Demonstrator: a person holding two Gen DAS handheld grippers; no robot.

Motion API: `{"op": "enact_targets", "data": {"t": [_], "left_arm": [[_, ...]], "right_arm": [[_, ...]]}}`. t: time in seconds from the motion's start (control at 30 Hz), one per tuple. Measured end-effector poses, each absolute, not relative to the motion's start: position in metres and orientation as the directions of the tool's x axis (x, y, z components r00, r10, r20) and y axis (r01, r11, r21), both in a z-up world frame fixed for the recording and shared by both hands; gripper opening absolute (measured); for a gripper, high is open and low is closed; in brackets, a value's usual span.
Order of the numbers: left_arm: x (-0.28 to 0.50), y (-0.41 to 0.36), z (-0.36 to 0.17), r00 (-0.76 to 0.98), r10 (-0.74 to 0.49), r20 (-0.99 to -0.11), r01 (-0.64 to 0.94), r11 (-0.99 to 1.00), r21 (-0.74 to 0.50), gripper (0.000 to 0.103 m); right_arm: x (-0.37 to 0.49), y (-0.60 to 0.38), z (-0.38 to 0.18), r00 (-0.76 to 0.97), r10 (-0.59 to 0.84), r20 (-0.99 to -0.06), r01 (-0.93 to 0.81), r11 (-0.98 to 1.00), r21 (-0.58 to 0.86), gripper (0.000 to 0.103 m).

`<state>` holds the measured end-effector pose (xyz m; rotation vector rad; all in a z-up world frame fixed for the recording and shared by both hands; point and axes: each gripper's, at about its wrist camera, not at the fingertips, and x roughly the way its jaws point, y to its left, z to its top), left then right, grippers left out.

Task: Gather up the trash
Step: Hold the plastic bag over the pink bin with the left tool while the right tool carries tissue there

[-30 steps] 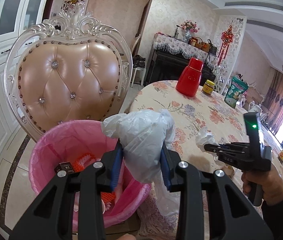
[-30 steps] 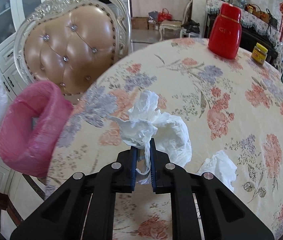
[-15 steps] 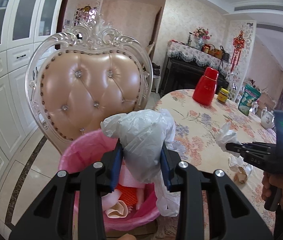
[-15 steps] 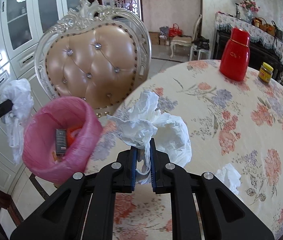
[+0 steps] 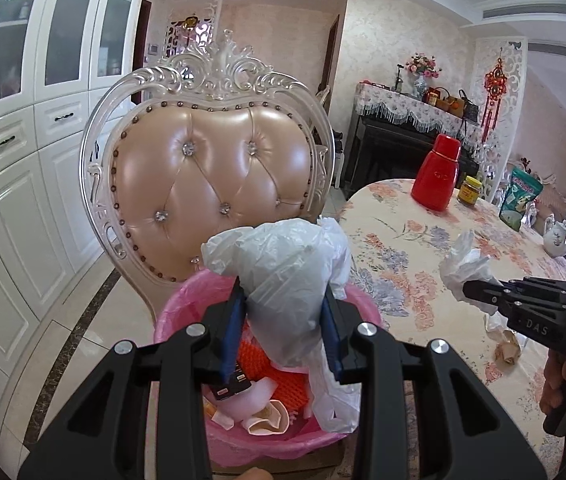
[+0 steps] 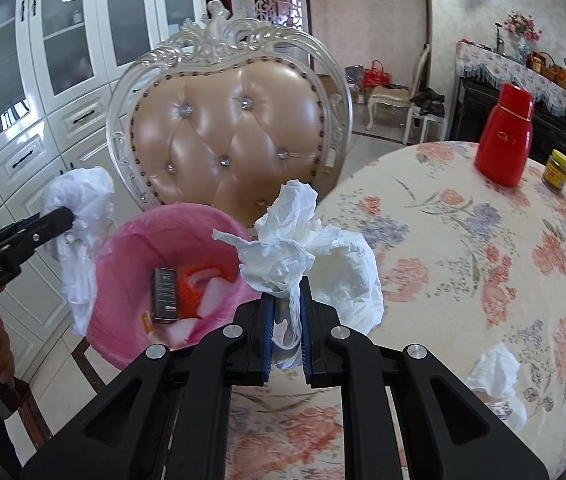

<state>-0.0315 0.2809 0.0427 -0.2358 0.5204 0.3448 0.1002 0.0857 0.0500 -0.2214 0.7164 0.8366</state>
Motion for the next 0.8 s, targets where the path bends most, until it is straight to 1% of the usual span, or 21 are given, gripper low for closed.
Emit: {"op": "enact_targets", "data": {"t": [0.8], "left_arm": [[-0.052, 0.31, 0.032, 0.791, 0.311, -0.527, -0.445, 0.884, -0.147, 0.036]], "right_arm": [[0.061, 0.163, 0.045, 0.359, 0.658, -0.662, -0.831, 0.549, 0.095, 0.013]]}}
